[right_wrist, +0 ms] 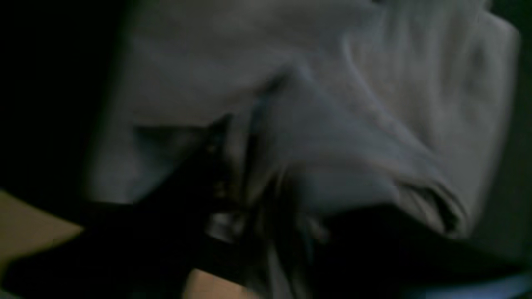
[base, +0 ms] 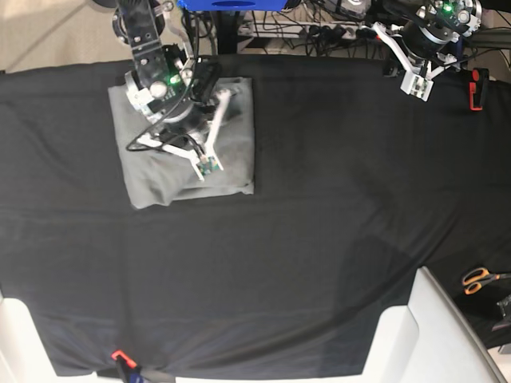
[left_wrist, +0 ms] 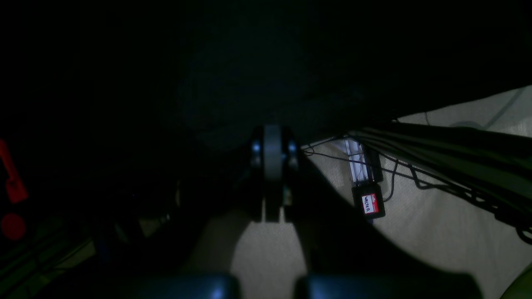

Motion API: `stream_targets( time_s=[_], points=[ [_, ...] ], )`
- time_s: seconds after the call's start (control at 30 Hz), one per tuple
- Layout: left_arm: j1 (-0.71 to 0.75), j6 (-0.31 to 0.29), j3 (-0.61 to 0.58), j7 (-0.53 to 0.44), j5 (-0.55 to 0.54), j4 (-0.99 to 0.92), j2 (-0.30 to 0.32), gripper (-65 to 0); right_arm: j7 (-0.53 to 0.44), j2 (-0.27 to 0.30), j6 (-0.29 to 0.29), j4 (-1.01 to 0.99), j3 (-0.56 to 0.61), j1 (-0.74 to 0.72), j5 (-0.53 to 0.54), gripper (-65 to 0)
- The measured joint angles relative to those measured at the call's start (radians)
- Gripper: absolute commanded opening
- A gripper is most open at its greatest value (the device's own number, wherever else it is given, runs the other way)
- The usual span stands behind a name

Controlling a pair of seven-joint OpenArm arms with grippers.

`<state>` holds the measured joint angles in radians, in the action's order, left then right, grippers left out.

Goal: Fold the T-shirt properly
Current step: 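Fold the held end over the shirt toward the left gripper's side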

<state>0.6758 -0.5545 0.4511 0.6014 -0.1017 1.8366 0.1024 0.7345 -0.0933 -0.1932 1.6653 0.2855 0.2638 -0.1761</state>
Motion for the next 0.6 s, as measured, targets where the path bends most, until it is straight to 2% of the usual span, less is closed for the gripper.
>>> stream_targets(
  time_s=[0.07, 0.13, 0.33, 0.4, 0.5, 0.6],
  points=[
    [0.0, 0.0, 0.0, 0.0, 0.0, 0.0, 0.0, -65.0, -0.006, 0.002, 0.002, -0.016, 0.0, -0.011, 0.045, -26.3],
    [0.0, 0.0, 0.0, 0.0, 0.0, 0.0, 0.0, -65.0, -0.003, 0.002, -0.001, -0.034, 0.0, -0.019, 0.063, -23.6],
    [0.0, 0.0, 0.005, 0.0, 0.004, -0.002, 0.0, -65.0, -0.002, -0.001, -0.002, -0.087, 0.001, -0.045, 0.066, -23.7],
    [0.0, 0.0, 0.006, 0.0, 0.004, -0.002, 0.0, -65.0, -0.003, -0.001, -0.008, -0.089, 0.001, -0.05, 0.114, -23.7],
    [0.0, 0.0, 0.006, 0.0, 0.005, -0.002, 0.001, -65.0, 0.008, 0.003, -0.079, -0.09, 0.004, -0.061, 0.229, -23.7],
    [0.0, 0.0, 0.006, 0.0, 0.004, -0.002, 0.001, -65.0, 0.001, 0.002, -0.087, -0.09, 0.005, -0.079, 0.255, -23.6]
  ],
)
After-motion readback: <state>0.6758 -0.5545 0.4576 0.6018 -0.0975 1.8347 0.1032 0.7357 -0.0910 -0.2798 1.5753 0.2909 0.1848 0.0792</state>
